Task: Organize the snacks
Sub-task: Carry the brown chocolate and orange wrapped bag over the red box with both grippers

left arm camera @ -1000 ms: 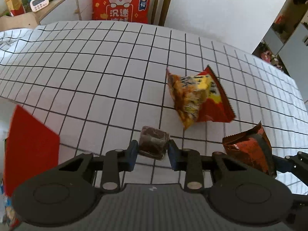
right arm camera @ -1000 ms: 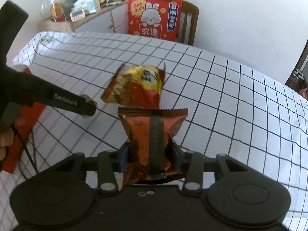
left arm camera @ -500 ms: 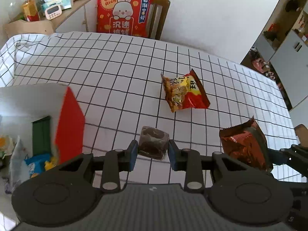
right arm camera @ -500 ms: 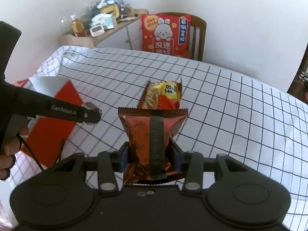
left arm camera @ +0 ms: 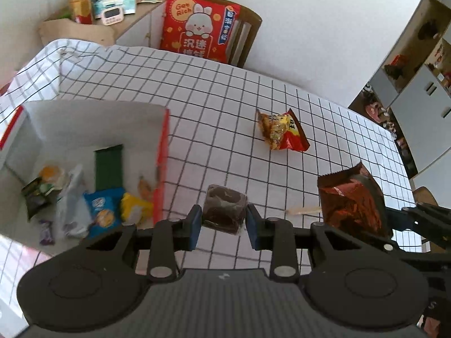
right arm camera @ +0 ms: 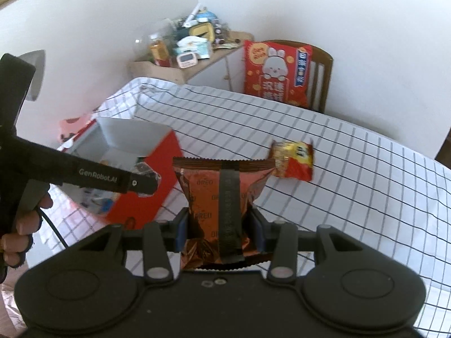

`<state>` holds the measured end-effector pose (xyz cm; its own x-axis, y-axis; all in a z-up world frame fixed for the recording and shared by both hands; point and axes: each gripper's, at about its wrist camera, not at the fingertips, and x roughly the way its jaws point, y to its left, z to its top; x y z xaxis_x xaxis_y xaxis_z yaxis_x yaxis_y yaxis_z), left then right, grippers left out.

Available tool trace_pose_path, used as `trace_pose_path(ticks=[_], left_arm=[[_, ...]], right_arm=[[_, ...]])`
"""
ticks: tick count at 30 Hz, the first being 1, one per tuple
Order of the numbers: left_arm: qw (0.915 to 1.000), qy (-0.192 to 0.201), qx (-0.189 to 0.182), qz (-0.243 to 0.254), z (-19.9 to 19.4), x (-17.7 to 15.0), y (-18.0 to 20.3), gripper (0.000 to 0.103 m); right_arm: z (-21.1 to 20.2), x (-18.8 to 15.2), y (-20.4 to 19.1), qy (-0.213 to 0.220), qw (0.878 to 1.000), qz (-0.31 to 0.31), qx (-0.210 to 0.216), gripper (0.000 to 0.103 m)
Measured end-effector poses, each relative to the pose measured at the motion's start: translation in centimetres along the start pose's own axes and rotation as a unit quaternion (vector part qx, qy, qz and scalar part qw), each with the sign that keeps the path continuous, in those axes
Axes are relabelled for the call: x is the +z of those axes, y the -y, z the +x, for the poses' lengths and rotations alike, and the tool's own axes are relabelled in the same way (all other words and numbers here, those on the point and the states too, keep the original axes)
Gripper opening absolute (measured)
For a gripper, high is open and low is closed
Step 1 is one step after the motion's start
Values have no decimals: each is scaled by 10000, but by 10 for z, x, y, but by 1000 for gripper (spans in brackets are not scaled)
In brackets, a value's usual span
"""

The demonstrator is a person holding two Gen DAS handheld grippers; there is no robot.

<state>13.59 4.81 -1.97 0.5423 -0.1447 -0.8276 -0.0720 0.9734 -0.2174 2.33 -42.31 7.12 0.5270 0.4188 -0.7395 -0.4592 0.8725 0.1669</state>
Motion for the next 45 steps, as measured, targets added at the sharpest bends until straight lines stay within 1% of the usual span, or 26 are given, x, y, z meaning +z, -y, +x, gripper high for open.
trace_pose_path(ticks=[6, 11, 18, 26, 33, 38, 42, 45], left_arm=[[9998, -1, 33, -202, -24, -9, -34, 33], [9993, 88, 121, -336, -41, -13, -63, 33], [9974, 209, 498, -474, -46, -10, -109, 33], [9944, 151, 857, -595, -29, 0, -159, 33], [9926, 104, 993, -693, -10, 6, -193, 33], [9907, 3, 1102, -802, 7, 11, -213, 33], [9906, -76, 1131, -769, 20, 12, -220, 33], [9900, -174, 1118, -840, 29, 12, -225, 33]], right_arm=[[2, 5, -33, 31, 9996, -153, 231, 43], [16, 11, -62, -38, 9988, -318, 375, 43], [44, 23, -101, -138, 9974, -517, 479, 43], [88, 37, -137, -316, 9964, -661, 416, 43], [131, 49, -161, -484, 9953, -769, 344, 43], [157, 54, -174, -594, 9939, -881, 306, 43], [177, 55, -182, -686, 9924, -988, 270, 43], [189, 55, -187, -780, 9908, -1083, 243, 43]])
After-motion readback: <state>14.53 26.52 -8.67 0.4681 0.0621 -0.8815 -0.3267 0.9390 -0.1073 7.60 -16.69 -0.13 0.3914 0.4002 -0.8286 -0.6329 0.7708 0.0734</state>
